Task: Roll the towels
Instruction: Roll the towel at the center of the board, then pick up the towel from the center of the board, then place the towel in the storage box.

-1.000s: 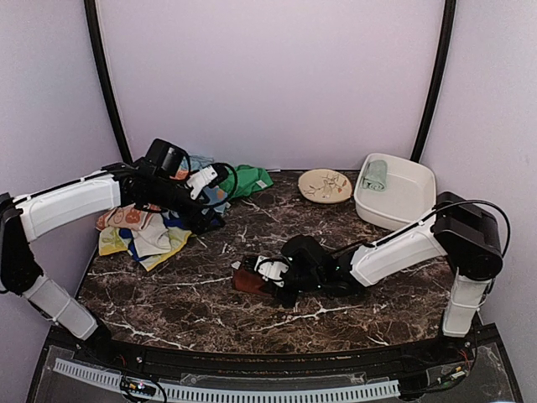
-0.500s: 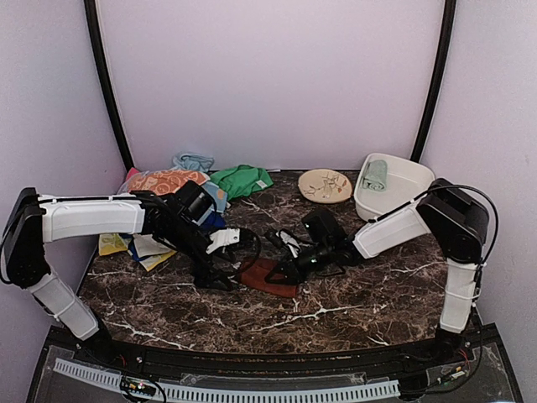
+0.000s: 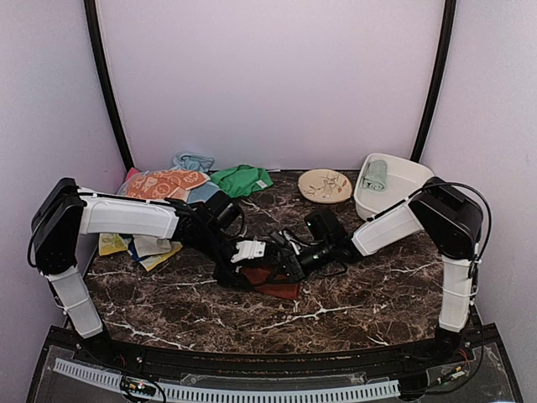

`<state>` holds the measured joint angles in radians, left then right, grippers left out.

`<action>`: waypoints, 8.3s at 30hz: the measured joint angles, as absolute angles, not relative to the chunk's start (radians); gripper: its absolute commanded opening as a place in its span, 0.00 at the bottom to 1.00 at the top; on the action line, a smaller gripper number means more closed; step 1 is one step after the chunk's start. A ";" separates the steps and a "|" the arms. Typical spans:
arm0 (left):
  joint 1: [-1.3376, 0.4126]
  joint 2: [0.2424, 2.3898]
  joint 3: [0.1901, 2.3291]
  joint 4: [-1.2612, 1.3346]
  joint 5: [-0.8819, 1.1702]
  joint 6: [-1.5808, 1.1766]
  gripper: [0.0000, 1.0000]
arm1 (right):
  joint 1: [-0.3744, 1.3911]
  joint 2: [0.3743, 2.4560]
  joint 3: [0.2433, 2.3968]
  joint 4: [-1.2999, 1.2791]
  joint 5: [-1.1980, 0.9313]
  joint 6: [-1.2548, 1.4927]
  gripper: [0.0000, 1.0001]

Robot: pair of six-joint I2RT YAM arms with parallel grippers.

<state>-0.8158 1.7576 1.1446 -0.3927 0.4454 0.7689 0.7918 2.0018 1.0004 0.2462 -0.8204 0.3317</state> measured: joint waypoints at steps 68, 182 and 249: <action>-0.794 2.238 1.687 -0.822 0.719 0.641 0.18 | 1.387 1.446 0.574 0.218 0.524 -0.450 0.79; -0.496 1.557 1.163 -0.440 0.310 0.654 0.71 | 0.204 1.495 1.381 -0.295 -0.052 0.424 0.00; -0.426 1.730 1.157 -0.461 0.406 0.553 0.68 | 0.102 2.149 1.766 -0.575 0.817 0.400 0.00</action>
<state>-0.4255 1.7302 1.1572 -0.4614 0.4065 0.5529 0.1017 2.1494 1.7660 -0.5747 0.8173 0.4004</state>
